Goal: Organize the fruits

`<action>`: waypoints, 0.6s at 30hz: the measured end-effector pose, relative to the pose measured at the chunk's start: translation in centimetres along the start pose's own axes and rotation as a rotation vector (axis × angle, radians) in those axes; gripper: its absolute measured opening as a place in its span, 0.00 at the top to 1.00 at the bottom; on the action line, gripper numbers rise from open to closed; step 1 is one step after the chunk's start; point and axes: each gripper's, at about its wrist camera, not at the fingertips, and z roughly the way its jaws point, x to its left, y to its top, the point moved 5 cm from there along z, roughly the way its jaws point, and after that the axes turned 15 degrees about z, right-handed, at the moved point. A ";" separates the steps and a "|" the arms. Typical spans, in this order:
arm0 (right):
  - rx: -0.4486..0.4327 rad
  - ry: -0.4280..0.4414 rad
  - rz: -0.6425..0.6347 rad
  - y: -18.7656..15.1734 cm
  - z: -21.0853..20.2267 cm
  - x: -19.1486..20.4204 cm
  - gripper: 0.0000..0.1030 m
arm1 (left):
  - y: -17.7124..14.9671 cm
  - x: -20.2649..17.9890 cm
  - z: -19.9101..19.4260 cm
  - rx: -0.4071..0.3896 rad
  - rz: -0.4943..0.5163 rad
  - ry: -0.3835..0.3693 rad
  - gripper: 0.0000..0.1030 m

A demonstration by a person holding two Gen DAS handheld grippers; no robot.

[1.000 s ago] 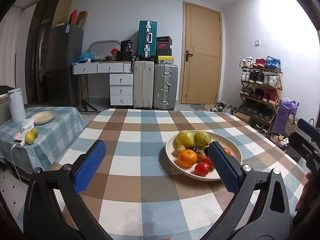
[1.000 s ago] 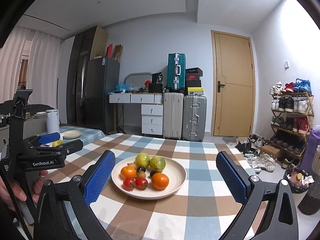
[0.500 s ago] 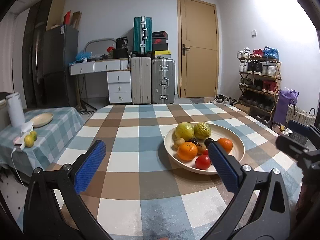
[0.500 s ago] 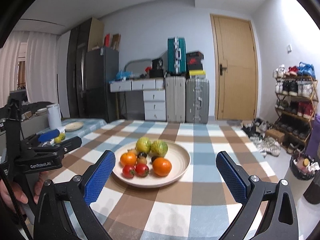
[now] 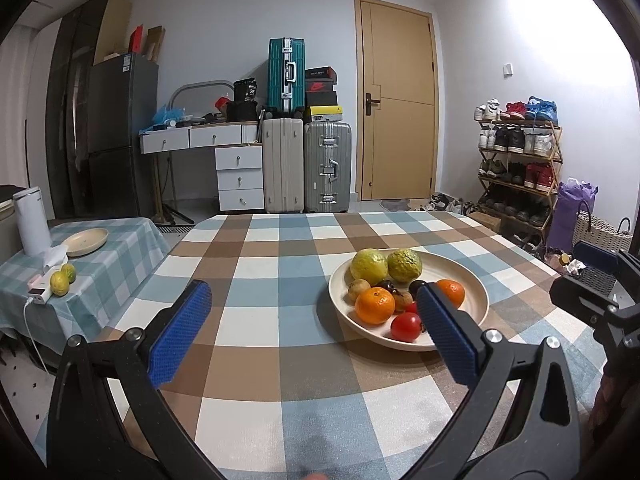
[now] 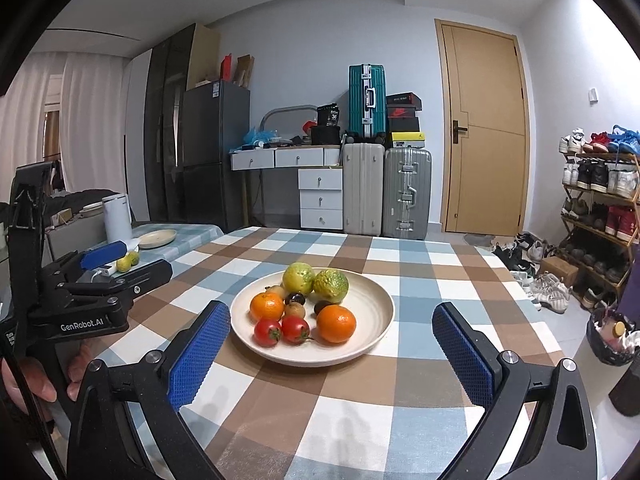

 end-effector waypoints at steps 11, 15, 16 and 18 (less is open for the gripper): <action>-0.001 0.000 0.001 0.0 0.0 0.0 0.00 | 0.0 0.0 0.0 -0.001 0.000 -0.002 0.01; -0.001 0.000 0.001 0.0 0.0 0.0 0.00 | 0.0 0.1 0.0 0.000 -0.001 0.000 0.01; -0.001 0.001 0.001 -0.1 0.0 0.0 0.00 | 0.0 0.0 -0.1 0.000 -0.001 0.001 0.01; -0.002 0.000 0.001 -0.1 0.1 0.0 0.00 | 0.0 0.1 -0.2 0.001 -0.003 0.001 0.01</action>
